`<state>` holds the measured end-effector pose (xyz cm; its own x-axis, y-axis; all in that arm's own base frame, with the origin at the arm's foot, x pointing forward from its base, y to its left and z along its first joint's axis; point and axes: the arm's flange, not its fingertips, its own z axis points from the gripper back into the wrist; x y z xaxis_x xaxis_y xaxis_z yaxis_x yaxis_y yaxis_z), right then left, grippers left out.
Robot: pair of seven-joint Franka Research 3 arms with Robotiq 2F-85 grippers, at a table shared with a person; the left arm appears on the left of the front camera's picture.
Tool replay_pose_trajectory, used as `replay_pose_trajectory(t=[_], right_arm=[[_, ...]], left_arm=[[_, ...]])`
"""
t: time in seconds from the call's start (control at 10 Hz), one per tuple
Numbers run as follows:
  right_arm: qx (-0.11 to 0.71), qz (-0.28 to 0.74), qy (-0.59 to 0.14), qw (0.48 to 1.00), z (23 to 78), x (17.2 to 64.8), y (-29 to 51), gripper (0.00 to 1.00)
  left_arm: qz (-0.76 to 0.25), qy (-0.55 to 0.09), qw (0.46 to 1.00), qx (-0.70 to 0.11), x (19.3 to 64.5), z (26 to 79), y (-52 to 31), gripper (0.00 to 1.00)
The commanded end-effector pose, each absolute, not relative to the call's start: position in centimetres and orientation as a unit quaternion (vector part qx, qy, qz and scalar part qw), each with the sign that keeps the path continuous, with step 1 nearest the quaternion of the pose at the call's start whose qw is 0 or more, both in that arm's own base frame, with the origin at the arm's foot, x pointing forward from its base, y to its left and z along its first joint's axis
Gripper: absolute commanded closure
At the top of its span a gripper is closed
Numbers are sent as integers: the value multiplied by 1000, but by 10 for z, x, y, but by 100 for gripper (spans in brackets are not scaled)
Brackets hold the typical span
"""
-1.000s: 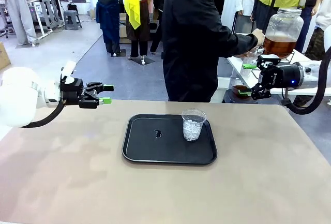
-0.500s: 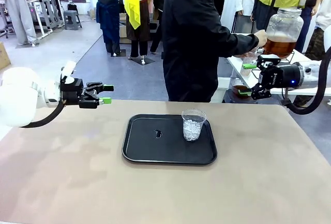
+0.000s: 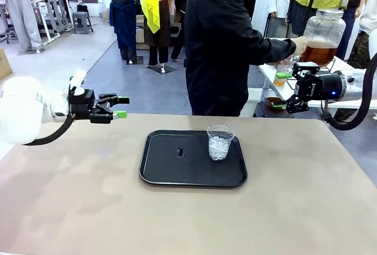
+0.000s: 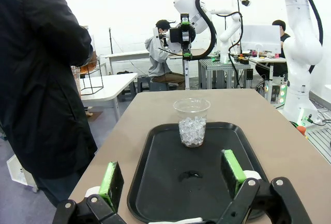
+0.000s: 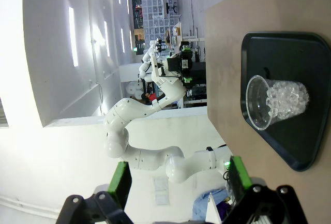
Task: Pour the drink into the iced cup.
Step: Pick up the iced cup indicated by the human and present it to them.
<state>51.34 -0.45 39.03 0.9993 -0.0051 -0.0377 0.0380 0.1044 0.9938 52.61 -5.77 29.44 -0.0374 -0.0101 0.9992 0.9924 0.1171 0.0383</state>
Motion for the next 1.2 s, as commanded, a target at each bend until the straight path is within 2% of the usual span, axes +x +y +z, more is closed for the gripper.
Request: replay_pose_trajectory(t=[0.0, 1.1], right_arm=[[669, -15, 10, 743, 392, 513, -4, 0], [669, -15, 10, 743, 392, 513, -4, 0]], left_arm=[[-479, -536, 521, -460, 528, 297, -58, 0], [-479, -536, 521, -460, 528, 297, -58, 0]])
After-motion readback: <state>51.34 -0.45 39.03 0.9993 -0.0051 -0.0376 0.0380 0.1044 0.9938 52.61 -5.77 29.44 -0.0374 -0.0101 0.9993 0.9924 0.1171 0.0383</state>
